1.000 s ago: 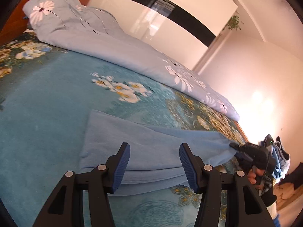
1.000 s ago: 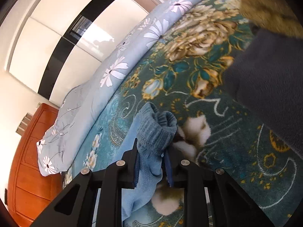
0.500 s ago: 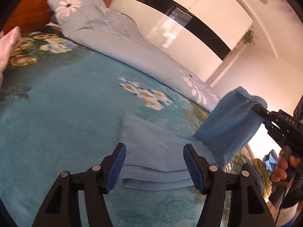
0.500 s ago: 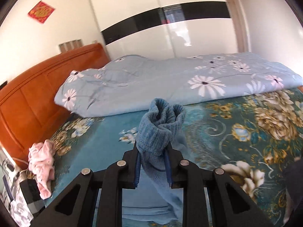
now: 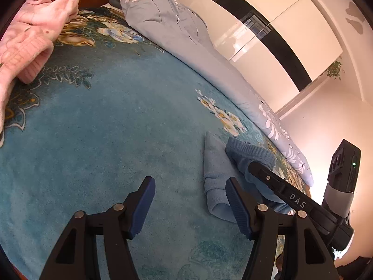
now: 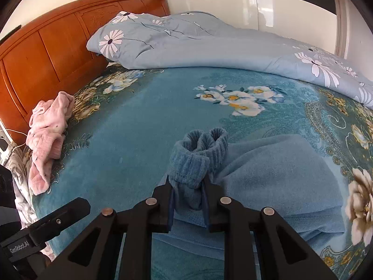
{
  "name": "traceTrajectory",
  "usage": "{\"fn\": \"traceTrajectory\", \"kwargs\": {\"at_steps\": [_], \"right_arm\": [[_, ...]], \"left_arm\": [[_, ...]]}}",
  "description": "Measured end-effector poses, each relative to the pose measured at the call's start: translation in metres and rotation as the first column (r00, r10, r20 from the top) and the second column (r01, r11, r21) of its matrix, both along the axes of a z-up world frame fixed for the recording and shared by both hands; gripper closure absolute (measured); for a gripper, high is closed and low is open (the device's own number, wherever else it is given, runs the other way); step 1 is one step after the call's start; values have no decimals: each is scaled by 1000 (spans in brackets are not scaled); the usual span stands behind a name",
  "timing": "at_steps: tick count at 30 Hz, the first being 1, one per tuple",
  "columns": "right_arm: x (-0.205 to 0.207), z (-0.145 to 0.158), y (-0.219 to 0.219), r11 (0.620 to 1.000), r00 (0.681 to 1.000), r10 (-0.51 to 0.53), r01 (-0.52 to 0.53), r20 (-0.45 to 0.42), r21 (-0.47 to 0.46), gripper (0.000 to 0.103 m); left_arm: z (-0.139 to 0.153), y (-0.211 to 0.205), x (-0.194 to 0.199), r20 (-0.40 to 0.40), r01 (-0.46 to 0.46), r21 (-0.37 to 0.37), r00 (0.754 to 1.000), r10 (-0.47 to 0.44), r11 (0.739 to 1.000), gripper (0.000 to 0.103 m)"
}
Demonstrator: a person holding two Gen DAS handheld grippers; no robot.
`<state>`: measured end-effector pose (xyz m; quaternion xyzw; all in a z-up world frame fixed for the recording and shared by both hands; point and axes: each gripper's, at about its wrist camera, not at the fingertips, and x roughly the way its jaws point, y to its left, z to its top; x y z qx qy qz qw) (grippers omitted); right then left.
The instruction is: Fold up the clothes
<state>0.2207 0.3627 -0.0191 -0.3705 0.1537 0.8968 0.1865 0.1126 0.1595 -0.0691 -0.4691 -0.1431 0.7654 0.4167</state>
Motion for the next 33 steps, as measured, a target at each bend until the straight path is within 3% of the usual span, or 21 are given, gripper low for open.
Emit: {"fn": "traceTrajectory", "kwargs": {"at_steps": [6,8,10,12,15,17,20,23,33], "right_arm": [[-1,-12,-8,999,999,43,-43,22,-9,76],[2,-10,-9,996,997,83,-83,4,-36,56],[7,-6,-14,981,984,175,-177,-33,-86,51],[20,3,-16,979,979,197,-198,-44,-35,51],[54,20,3,991,986,133,-132,-102,18,51],[78,28,30,1000,990,31,-29,-139,10,49],[110,25,75,988,977,-154,148,-148,-51,48],[136,12,105,957,953,-260,233,-153,-175,48],[156,-15,116,924,946,-300,256,-125,-283,48]], "left_arm": [[3,5,3,-9,9,-10,1000,-9,1000,36],[4,9,2,-7,12,-10,1000,-12,1000,36],[6,13,2,-6,18,-7,1000,-18,1000,36],[12,18,2,-14,33,2,999,-33,999,36],[21,34,3,-34,93,17,995,-92,996,36],[25,53,5,-34,163,26,986,-163,986,36],[22,88,8,16,255,17,967,-256,967,36],[16,112,10,53,292,-11,955,-291,956,34],[-5,131,10,58,277,-108,960,-272,955,35]]}}
